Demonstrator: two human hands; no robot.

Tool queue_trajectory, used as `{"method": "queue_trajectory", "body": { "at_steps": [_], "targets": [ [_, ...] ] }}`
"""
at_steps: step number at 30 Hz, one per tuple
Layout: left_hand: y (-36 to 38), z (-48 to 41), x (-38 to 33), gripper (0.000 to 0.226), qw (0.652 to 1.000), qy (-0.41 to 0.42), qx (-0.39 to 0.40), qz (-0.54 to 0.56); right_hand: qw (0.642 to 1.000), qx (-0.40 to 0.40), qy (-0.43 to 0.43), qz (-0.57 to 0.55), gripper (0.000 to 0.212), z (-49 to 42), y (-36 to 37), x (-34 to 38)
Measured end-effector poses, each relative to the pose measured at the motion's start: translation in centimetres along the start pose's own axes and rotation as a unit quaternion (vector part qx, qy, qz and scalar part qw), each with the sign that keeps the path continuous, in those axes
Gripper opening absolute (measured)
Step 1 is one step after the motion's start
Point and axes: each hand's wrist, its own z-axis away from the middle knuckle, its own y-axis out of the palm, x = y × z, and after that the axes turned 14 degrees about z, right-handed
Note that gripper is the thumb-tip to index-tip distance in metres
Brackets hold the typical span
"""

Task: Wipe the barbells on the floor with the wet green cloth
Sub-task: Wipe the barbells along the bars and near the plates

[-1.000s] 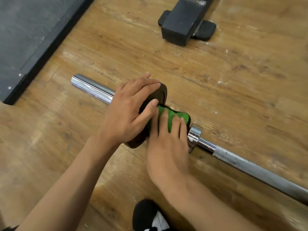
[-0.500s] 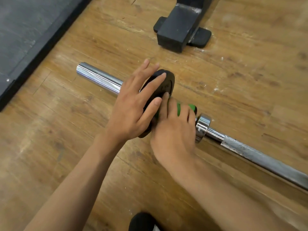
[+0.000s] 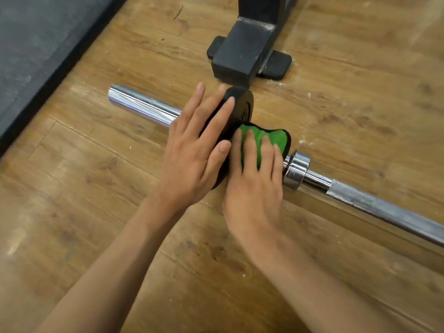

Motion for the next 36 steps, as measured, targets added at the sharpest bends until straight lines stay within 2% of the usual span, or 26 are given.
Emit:
{"method": "queue_trajectory", "body": {
  "at_steps": [2, 5, 7, 9, 12, 15, 18, 21, 24, 26, 28, 30, 31, 33, 36],
  "targets": [
    [0.3, -1.5, 0.4, 0.063, 1.0, 0.01, 0.015, 0.012, 1.0, -0.003, 0.001, 0.009, 0.064, -1.9, -0.3, -1.2],
    [0.8, -3.2, 0.8, 0.054, 1.0, -0.001, 0.011, 0.002, 0.995, 0.087, 0.039, -0.018, 0.056, -6.7, -2.5, -2.5],
    [1.2, -4.6, 0.8, 0.05, 1.0, -0.017, 0.004, -0.01, 0.994, 0.083, 0.056, -0.044, 0.051, -8.7, -2.6, -3.1],
    [1.6, -5.8, 0.8, 0.049, 1.0, -0.03, 0.001, -0.004, 0.996, 0.065, 0.065, 0.0, 0.049, -8.0, -2.1, -2.8],
    [2.0, -6.7, 0.9, 0.049, 0.999, -0.038, 0.001, 0.009, 0.997, 0.024, 0.037, 0.059, 0.064, -4.6, -0.1, -1.8],
    [2.1, -6.1, 0.8, 0.049, 0.999, -0.036, -0.003, 0.013, 0.999, 0.013, 0.008, 0.047, 0.069, -4.4, -0.1, -2.7],
    [1.7, -4.8, 0.4, 0.049, 0.999, -0.043, 0.0, 0.016, 0.995, 0.1, 0.026, -0.004, 0.056, -8.1, -2.9, -3.7],
    [1.2, -3.3, -0.1, 0.051, 0.999, -0.048, 0.004, 0.013, 0.985, 0.152, 0.027, -0.074, 0.041, -10.4, -4.2, -4.3],
    [0.6, -1.5, -0.9, 0.053, 0.999, -0.045, 0.0, 0.004, 0.994, 0.108, -0.014, 0.008, 0.041, -6.7, -3.3, -4.0],
    [0.1, -0.1, -1.7, 0.057, 0.999, -0.054, 0.004, -0.003, 0.992, 0.109, -0.031, 0.056, 0.052, -3.1, -2.2, -3.7],
    [-0.7, 1.0, -2.7, 0.061, 0.997, -0.07, 0.018, -0.008, 0.993, 0.072, -0.053, 0.078, 0.058, -2.1, -1.6, -3.7],
    [-1.5, 1.7, -3.2, 0.064, 0.996, -0.079, 0.034, -0.014, 0.99, 0.098, -0.073, 0.066, 0.053, -2.2, -2.4, -3.3],
    [-1.9, 1.9, -3.3, 0.065, 0.996, -0.081, 0.041, -0.016, 0.989, 0.133, -0.062, 0.024, 0.049, -2.7, -3.3, -3.0],
    [-2.6, 2.2, -3.3, 0.066, 0.995, -0.083, 0.052, -0.025, 0.99, 0.133, -0.039, -0.019, 0.046, -3.2, -3.3, -2.4],
    [-3.3, 2.9, -3.4, 0.068, 0.994, -0.088, 0.065, -0.029, 0.989, 0.136, -0.054, 0.012, 0.047, -0.9, -3.7, -1.1]
  ]
}}
